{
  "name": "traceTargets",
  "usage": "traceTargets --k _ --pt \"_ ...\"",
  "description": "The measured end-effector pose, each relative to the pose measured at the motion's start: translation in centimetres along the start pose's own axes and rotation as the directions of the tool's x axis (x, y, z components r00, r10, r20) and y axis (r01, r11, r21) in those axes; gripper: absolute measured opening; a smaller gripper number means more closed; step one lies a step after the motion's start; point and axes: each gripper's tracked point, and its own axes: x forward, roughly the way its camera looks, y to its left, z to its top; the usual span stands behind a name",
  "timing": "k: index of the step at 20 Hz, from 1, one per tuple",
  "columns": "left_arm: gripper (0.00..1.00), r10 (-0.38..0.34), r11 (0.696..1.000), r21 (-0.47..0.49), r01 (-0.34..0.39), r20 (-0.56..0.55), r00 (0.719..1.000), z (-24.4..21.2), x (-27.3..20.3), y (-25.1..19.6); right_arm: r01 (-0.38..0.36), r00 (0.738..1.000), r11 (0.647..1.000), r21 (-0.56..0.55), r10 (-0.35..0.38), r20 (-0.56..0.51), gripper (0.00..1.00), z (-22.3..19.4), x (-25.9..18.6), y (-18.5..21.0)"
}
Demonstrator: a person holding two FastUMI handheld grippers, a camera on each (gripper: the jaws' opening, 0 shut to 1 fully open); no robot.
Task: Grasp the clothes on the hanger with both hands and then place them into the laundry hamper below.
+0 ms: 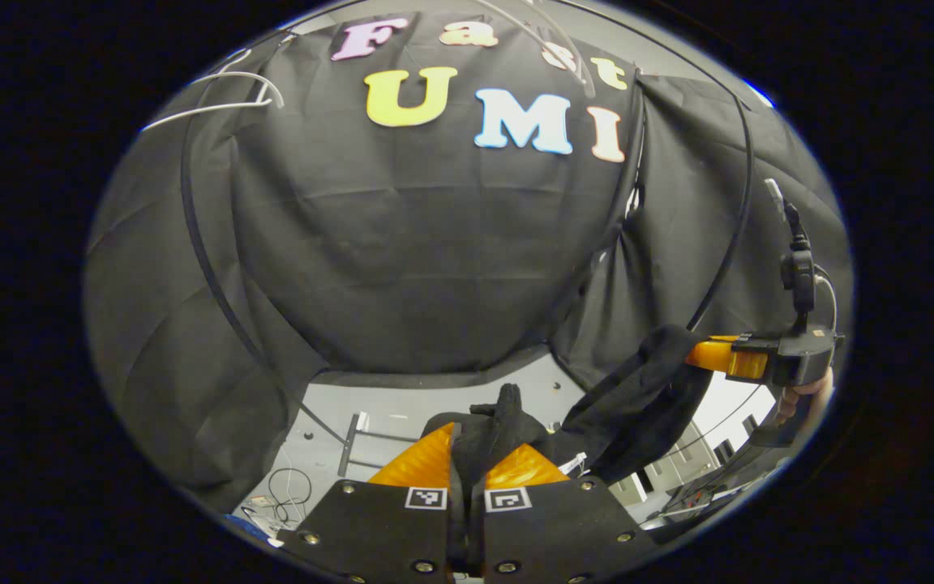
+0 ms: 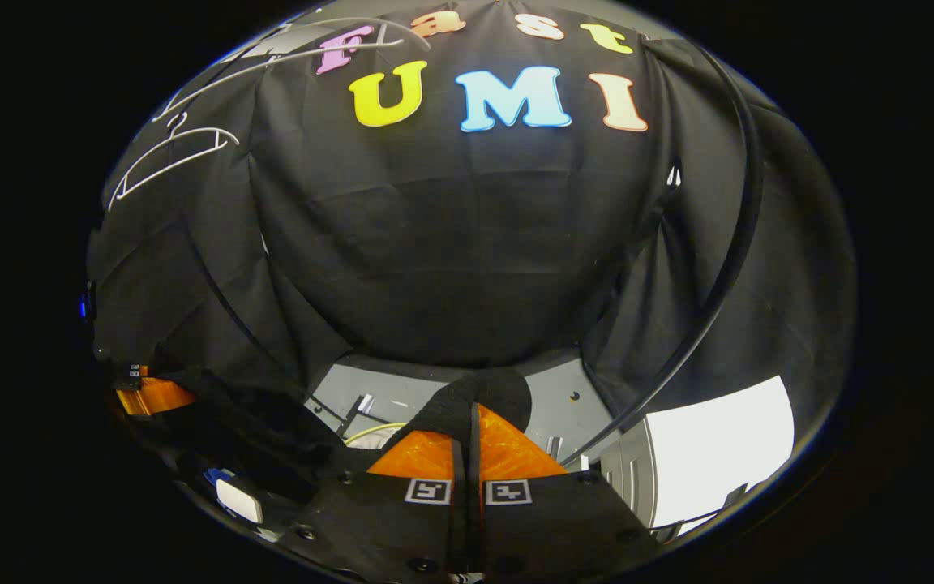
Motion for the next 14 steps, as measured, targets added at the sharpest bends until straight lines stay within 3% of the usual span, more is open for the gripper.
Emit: traceTargets --k 8,13,14 --pt "0.02 0.028 0.999 -0.023 -0.031 -0.112 0.993 -4.9 6.0 -0.8 -0.008 0.986 0.996 0.085 0.022 -0.165 0.02 -5.2 3.3 0.4" --pt "0.02 0.019 1.000 -0.003 -0.019 -0.143 0.990 -6.2 7.5 -1.6 -0.004 0.975 0.998 0.066 0.018 -0.223 0.02 -7.3 4.4 0.5" --pt "0.02 0.021 1.000 -0.013 -0.023 -0.151 0.988 -6.6 7.9 -1.7 -0.005 0.971 0.997 0.071 0.022 -0.240 0.08 -7.7 4.5 0.5"
